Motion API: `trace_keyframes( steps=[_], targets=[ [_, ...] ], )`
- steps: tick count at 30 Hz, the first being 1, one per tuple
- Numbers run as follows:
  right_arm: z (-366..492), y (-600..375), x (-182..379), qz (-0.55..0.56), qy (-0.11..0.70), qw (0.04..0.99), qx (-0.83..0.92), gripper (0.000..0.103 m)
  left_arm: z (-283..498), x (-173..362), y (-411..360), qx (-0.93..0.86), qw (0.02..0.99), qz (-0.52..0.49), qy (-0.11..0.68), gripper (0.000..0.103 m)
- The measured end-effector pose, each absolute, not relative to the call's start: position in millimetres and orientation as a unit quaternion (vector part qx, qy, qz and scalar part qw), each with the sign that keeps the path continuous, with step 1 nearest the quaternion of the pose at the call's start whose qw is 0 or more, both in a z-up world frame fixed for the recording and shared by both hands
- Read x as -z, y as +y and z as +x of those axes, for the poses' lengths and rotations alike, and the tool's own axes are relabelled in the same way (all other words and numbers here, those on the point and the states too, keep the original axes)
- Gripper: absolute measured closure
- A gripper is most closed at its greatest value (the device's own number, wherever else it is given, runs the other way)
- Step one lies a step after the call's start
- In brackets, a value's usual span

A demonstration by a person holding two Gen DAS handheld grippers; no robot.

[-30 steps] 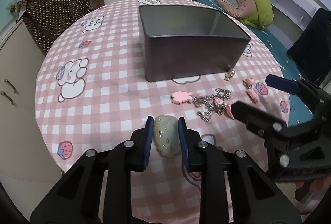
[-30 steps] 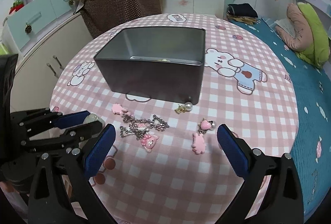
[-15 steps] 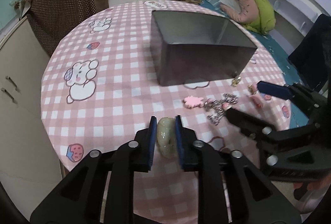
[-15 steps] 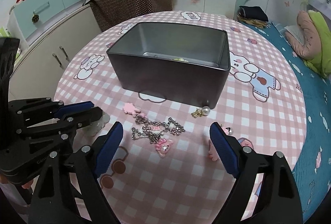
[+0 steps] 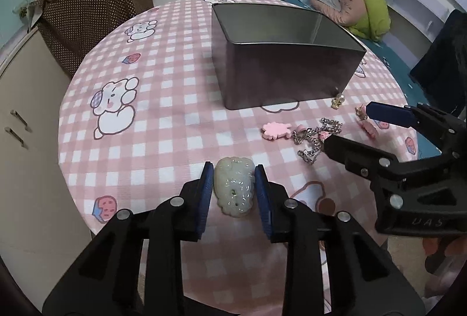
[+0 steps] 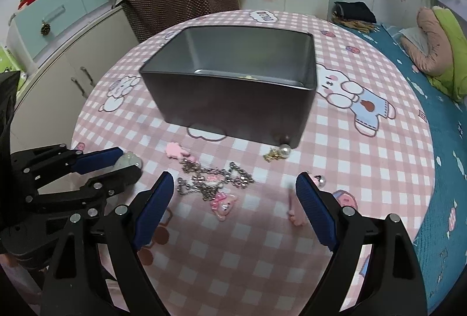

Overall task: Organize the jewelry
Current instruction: 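Grasp the silver charm chain with the right gripper while the left holds the jade pendant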

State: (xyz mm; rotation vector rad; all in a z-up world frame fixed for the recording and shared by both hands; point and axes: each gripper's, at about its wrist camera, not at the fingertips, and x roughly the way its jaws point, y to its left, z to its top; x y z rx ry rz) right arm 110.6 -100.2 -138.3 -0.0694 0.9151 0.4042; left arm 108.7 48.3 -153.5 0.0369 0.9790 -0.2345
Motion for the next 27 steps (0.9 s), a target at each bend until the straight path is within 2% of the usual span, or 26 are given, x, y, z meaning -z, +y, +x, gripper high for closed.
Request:
trace_keyframes(
  steps=[3,7,15,18,19,21,25,27],
  targets=[
    [111,-93,136,-0.046,0.434,0.876,-0.204,0.022,109,153,47,0.111,0.876,0.02,0.469,0.075],
    [113,-81,134,-0.062,0.431,0.87,-0.23,0.039,111,151,55,0.101,0.878,0.012,0.468,0.075],
    [124,-51,140,-0.101,0.432,0.857,-0.262,0.049,115,142,82,0.075,0.886,-0.01,0.458,0.074],
    [129,-42,146,-0.117,0.436,0.856,-0.25,0.058,118,140,90,0.067,0.887,-0.019,0.456,0.074],
    [130,-40,149,-0.121,0.438,0.854,-0.253,0.064,119,140,92,0.066,0.888,-0.022,0.455,0.074],
    [131,-37,152,-0.129,0.433,0.854,-0.256,0.067,121,139,94,0.066,0.888,-0.027,0.454,0.074],
    [130,-40,152,-0.128,0.434,0.854,-0.256,0.087,123,139,93,0.073,0.888,-0.029,0.454,0.074],
    [131,-43,153,-0.12,0.438,0.853,-0.257,0.087,124,140,92,0.076,0.887,-0.031,0.454,0.074]
  ],
)
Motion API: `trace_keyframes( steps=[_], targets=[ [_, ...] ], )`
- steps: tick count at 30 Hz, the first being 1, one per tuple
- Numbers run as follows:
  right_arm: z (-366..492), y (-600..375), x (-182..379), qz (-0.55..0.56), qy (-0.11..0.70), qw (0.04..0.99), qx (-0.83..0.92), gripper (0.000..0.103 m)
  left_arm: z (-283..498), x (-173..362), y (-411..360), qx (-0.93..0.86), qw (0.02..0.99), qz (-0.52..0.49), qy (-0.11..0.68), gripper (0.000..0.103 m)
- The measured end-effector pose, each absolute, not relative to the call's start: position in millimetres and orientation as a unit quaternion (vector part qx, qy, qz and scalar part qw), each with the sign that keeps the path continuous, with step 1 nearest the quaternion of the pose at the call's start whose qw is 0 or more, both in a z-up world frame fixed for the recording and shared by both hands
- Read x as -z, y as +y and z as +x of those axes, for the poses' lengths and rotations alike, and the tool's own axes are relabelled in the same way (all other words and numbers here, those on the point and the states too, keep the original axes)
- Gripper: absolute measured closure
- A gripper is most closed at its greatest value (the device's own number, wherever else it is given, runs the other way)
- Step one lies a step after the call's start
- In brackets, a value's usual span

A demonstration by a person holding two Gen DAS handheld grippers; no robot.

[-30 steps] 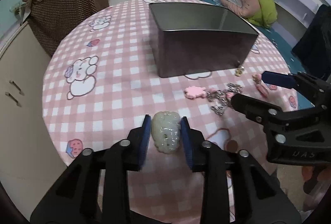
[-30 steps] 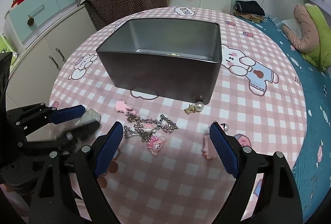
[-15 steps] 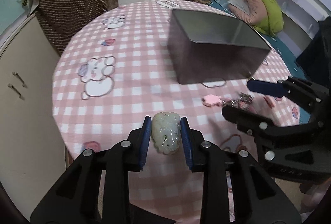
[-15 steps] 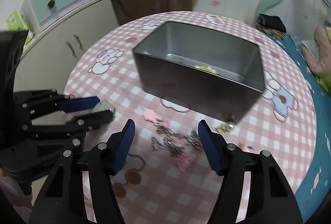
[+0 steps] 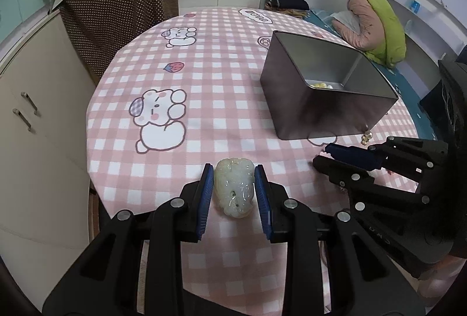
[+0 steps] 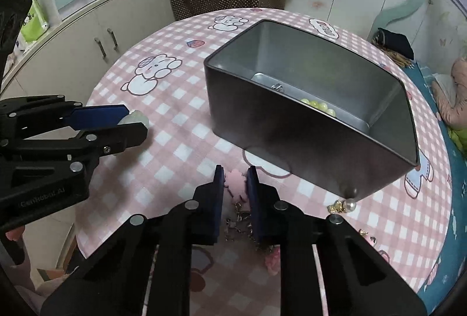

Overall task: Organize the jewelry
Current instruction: 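Grasp the silver charm chain with the right gripper while the left holds the jade pendant, then lower the jade pendant and silver chain into the grey box and open both grippers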

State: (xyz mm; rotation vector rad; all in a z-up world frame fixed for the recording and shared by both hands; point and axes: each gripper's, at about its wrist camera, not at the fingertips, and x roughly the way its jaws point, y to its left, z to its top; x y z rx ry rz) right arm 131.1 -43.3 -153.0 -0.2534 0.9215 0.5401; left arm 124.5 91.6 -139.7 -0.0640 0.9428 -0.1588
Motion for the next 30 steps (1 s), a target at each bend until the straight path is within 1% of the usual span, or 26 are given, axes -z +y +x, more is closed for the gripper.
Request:
trace_keyframes(
  steps=[5,9,18,30],
  targets=[
    [132,-56,144,-0.088,0.436,0.86,-0.249,0.087,125,137,85,0.087,0.888,-0.032,0.451,0.074],
    [129,-68,127,-0.07,0.419,0.871,-0.246,0.087,128,131,80,0.091,0.892,-0.03,0.442,0.074],
    [118,-94,76,-0.044,0.359,0.9,-0.245,0.087,132,93,67,0.111,0.911,-0.02,0.398,0.075],
    [128,-119,47,0.008,0.321,0.913,-0.253,0.087,140,53,44,0.129,0.927,-0.013,0.352,0.074]
  ],
)
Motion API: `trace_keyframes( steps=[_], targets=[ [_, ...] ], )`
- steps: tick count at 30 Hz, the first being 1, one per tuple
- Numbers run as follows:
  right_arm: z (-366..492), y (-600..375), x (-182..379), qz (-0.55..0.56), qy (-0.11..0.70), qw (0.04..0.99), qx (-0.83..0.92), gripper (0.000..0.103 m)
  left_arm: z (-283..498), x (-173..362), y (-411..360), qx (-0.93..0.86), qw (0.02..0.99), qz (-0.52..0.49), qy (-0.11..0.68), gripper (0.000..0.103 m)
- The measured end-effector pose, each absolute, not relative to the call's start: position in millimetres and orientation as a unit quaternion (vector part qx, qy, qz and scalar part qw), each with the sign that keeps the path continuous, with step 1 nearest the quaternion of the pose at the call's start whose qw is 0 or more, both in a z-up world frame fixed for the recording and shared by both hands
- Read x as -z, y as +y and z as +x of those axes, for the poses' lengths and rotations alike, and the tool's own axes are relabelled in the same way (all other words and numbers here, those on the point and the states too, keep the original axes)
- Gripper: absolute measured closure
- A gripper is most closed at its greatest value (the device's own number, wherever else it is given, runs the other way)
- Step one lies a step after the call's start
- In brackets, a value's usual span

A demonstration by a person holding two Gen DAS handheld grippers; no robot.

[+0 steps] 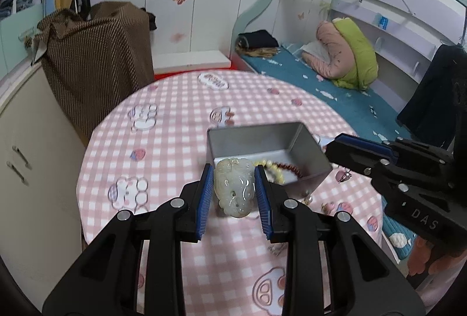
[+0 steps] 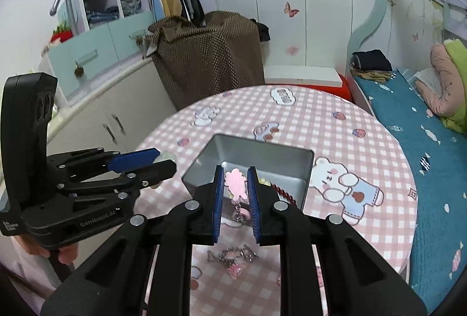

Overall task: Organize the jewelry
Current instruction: 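Lower the jade pendant and silver chain into the grey box and open both grippers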

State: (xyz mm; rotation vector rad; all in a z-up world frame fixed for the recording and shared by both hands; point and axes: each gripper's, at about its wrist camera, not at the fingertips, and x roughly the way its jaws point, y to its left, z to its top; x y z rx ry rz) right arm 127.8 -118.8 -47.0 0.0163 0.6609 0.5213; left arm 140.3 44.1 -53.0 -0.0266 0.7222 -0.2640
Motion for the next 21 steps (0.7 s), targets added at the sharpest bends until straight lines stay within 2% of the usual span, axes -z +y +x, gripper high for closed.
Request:
trace_keyframes(
  steps=[8,21],
  targets=[
    [151,-126,40,0.034,0.313,0.914,-0.257,0.087,158,39,28,0.14,0.93,-0.007,0.339,0.074],
    [197,-128,87,0.044,0.379,0.894,-0.236,0.087,210,82,17,0.142,0.904,-0.021,0.403,0.074]
  ],
)
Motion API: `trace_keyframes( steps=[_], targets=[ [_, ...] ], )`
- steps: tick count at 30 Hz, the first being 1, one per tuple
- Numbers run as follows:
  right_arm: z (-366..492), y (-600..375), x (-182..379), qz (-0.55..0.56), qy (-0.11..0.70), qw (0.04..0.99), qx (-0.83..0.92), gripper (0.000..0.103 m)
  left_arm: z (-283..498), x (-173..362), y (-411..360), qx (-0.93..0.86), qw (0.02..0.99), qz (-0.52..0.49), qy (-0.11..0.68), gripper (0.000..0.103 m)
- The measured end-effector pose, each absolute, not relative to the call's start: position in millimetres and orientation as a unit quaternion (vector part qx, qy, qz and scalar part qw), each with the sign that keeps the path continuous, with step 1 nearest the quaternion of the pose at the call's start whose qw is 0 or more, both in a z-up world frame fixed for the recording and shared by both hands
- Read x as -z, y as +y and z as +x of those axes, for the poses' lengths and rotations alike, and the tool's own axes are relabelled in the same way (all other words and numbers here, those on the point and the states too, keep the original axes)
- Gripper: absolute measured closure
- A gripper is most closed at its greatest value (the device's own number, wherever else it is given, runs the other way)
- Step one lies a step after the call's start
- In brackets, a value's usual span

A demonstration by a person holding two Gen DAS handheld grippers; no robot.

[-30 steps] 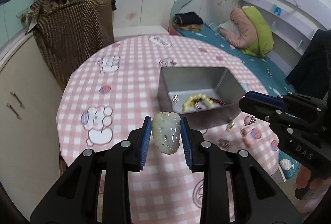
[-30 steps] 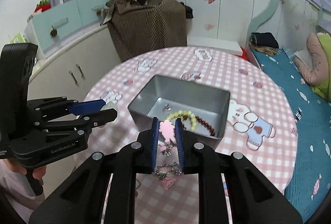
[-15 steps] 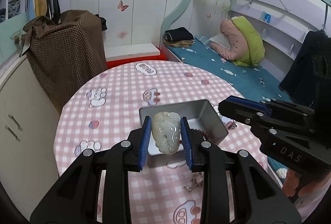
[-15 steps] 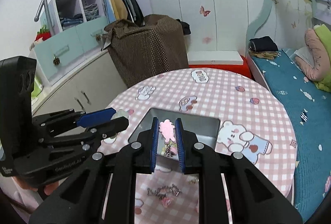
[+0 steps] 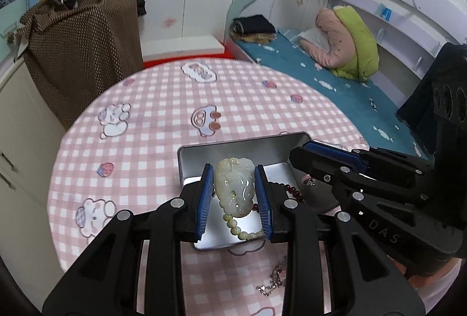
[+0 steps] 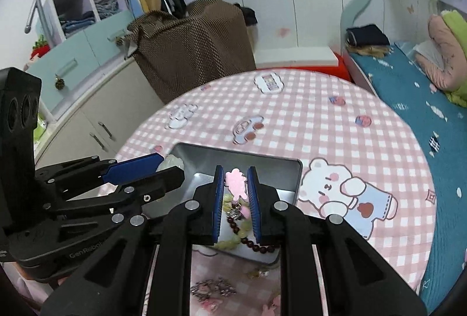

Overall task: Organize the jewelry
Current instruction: 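Lower the jade pendant and silver chain into the grey box and open both grippers, then move both grippers back to the pink charms beside the grey box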

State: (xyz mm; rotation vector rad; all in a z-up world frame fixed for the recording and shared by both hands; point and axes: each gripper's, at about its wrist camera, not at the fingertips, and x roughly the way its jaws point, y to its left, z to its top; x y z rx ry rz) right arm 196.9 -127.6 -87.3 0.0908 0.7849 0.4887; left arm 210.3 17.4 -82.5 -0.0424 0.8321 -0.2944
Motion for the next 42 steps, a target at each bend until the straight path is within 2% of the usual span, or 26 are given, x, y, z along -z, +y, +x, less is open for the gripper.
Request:
trace_keyframes(
  steps=[7,10,12,14,17,22,27,36,42],
  targets=[
    [205,-127,95,0.039,0.393,0.888,-0.234,0.085,227,100,14,0.144,0.893,-0.025,0.426,0.074],
    [206,-134,94,0.053,0.397,0.888,-0.228,0.075,230,104,14,0.143,0.891,-0.026,0.431,0.074],
    [206,-139,90,0.057,0.392,0.892,-0.221,0.064,232,106,14,0.142,0.889,-0.027,0.434,0.074],
    [205,-142,86,0.053,0.384,0.898,-0.21,0.047,232,107,15,0.139,0.889,-0.027,0.435,0.074],
    [205,-146,84,0.05,0.381,0.902,-0.199,0.042,231,106,15,0.141,0.889,-0.026,0.434,0.074],
    [206,-151,88,0.052,0.388,0.901,-0.185,0.038,229,105,15,0.131,0.893,-0.022,0.43,0.072],
    [205,-153,87,0.051,0.39,0.902,-0.176,0.037,226,100,16,0.132,0.895,-0.023,0.425,0.062],
    [193,-156,80,0.044,0.384,0.908,-0.165,0.034,218,94,18,0.127,0.898,-0.026,0.421,0.057],
    [179,-161,71,0.039,0.372,0.915,-0.152,0.028,204,83,19,0.127,0.904,-0.027,0.406,0.047]
  ],
)
